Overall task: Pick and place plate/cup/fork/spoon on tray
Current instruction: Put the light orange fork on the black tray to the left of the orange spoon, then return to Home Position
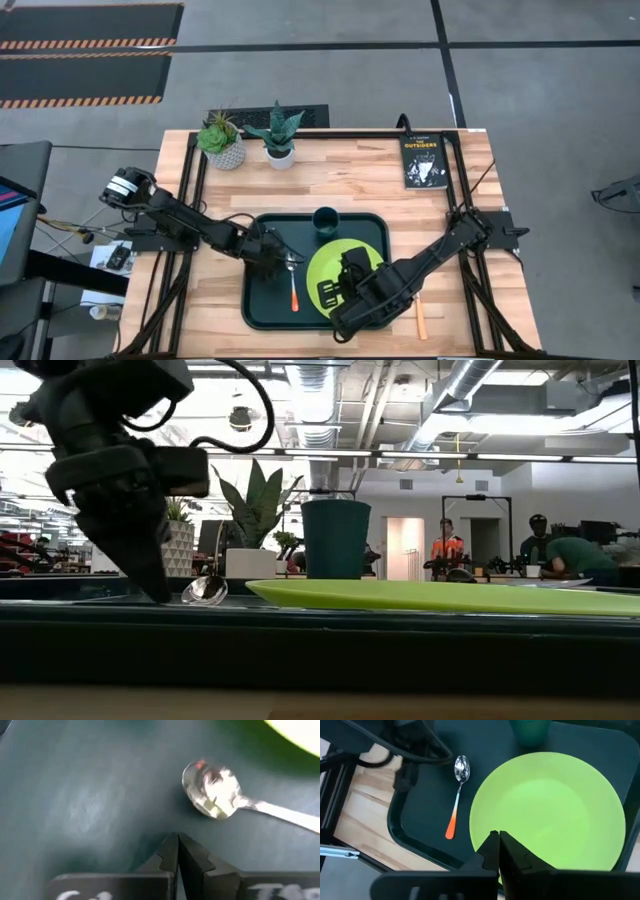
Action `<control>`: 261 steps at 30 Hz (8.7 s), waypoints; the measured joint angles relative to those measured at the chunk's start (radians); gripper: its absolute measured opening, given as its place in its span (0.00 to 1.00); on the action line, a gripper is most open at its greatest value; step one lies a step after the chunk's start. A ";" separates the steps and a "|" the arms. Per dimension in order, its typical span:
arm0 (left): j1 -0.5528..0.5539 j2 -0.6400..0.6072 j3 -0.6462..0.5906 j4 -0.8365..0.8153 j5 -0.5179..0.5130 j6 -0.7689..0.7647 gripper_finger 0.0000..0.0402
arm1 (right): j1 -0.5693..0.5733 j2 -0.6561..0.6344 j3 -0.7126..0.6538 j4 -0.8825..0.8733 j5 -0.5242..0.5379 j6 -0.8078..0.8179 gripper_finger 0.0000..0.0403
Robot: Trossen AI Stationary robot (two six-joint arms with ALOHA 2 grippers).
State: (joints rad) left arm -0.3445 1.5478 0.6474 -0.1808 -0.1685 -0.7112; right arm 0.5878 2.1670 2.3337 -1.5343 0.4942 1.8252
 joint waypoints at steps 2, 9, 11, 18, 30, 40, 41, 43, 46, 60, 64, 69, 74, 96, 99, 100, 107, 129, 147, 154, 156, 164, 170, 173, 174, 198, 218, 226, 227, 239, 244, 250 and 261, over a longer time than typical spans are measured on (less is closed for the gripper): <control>0.000 -0.023 -0.001 -0.073 -0.009 -0.018 0.00 | 0.002 0.000 0.000 -0.008 -0.010 0.014 0.05; 0.001 -0.260 -0.003 -0.218 0.006 -0.035 0.00 | 0.003 0.001 -0.057 -0.038 -0.266 0.080 0.12; 0.001 -0.345 -0.003 -0.204 -0.003 -0.044 0.00 | 0.009 0.001 -0.099 -0.036 -0.324 0.088 0.18; 0.011 -0.557 -0.003 -0.138 -0.026 -0.103 0.00 | 0.033 0.001 -0.246 -0.032 -0.473 0.209 0.44; 0.012 -0.884 -0.002 -0.364 -0.077 -0.203 0.00 | 0.069 -0.066 -0.543 0.072 -0.669 0.247 0.56; 0.012 -0.933 -0.002 -0.426 -0.107 -0.217 0.06 | 0.135 -0.370 -1.015 0.407 -0.673 0.476 0.55; 0.012 -0.933 -0.002 -0.431 -0.108 -0.217 0.08 | 0.145 -0.377 -1.057 0.469 -0.685 0.485 0.55; 0.012 -0.933 -0.003 -0.437 -0.108 -0.217 0.12 | 0.161 -0.378 -1.122 0.577 -0.723 0.490 0.56; 0.012 -0.933 -0.003 -0.437 -0.109 -0.217 0.17 | 0.179 -0.345 -1.173 0.651 -0.757 0.505 0.57; 0.012 -0.933 -0.003 -0.436 -0.116 -0.227 0.28 | 0.187 -0.340 -1.327 0.862 -0.747 0.481 0.45; 0.012 -0.933 -0.003 -0.436 -0.109 -0.229 0.28 | 0.173 -0.340 -1.332 0.869 -0.761 0.481 0.40; 0.012 -0.932 -0.002 -0.436 -0.108 -0.229 0.28 | 0.156 -0.341 -1.333 0.877 -0.776 0.481 0.19; 0.012 -0.933 -0.003 -0.435 -0.108 -0.229 0.28 | 0.155 -0.339 -1.334 0.877 -0.798 0.473 0.06; 0.012 -1.022 -0.002 -0.434 0.023 -0.217 0.28 | 0.104 -0.272 -0.709 0.550 -0.422 0.396 0.06; 0.012 -1.067 -0.002 -0.435 0.024 -0.218 0.28 | 0.049 -0.181 -0.579 0.539 -0.402 0.283 0.06; 0.012 -1.081 -0.003 -0.435 0.024 -0.218 0.28 | 0.030 -0.148 -0.533 0.539 -0.398 0.243 0.06; 0.012 -1.168 -0.003 -0.438 0.023 -0.219 0.28 | -0.095 0.092 -0.175 0.540 -0.370 -0.008 0.07; 0.012 -1.202 -0.003 -0.517 -0.003 -0.214 0.28 | -0.259 0.377 0.008 0.822 -0.395 -0.185 0.08; 0.012 -1.202 -0.003 -0.546 -0.049 -0.190 0.28 | -0.270 0.393 0.008 0.748 -0.417 -0.182 0.10; 0.012 -1.202 -0.003 -0.546 -0.055 -0.190 0.28 | -0.282 0.393 0.008 0.748 -0.416 -0.200 0.14; 0.012 -1.202 -0.003 -0.546 -0.056 -0.190 0.28 | -0.284 0.393 0.008 0.748 -0.417 -0.203 0.16; 0.012 -1.202 -0.003 -0.547 -0.056 -0.190 0.28 | -0.291 0.393 0.008 0.749 -0.417 -0.212 0.18; 0.012 -1.202 -0.003 -0.547 -0.064 -0.190 0.28 | -0.291 0.392 0.008 0.749 -0.417 -0.216 0.18; 0.012 -1.202 -0.003 -0.547 -0.070 -0.190 0.28 | -0.291 0.392 0.008 0.748 -0.418 -0.227 0.18; 0.012 -1.202 -0.003 -0.547 -0.072 -0.190 0.28 | -0.291 0.392 0.008 0.749 -0.418 -0.228 0.18; 0.012 -1.202 -0.003 -0.548 -0.080 -0.190 0.28 | -0.301 0.454 -0.006 0.895 -0.452 -0.232 0.18; 0.012 -1.202 -0.003 -0.547 -0.101 -0.176 0.28 | -0.310 0.424 0.021 0.774 -0.482 -0.229 0.21; 0.012 -1.202 -0.003 -0.548 -0.101 -0.172 0.28 | -0.316 0.424 0.021 0.732 -0.481 -0.208 0.31; 0.012 -1.202 -0.003 -0.548 -0.101 -0.172 0.28 | -0.316 0.424 0.021 0.733 -0.481 -0.208 0.31; 0.012 -1.202 -0.003 -0.548 -0.101 -0.171 0.28 | -0.314 0.302 0.020 0.700 -0.496 -0.280 0.31; 0.012 -1.202 -0.003 -0.548 -0.101 -0.171 0.28 | -0.302 0.200 0.016 0.601 -0.441 -0.360 0.30; 0.012 -1.202 -0.003 -0.499 -0.110 -0.193 0.28 | -0.303 0.002 0.019 0.585 -0.358 -0.556 0.30; 0.012 -1.202 -0.003 -0.372 -0.120 -0.233 0.28 | -0.299 -0.244 0.018 0.604 -0.323 -1.196 0.31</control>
State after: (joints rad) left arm -0.3324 0.3462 0.6449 -0.5526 -0.2881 -0.9446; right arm 0.2885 1.9235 2.3516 -0.9306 0.1712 0.6296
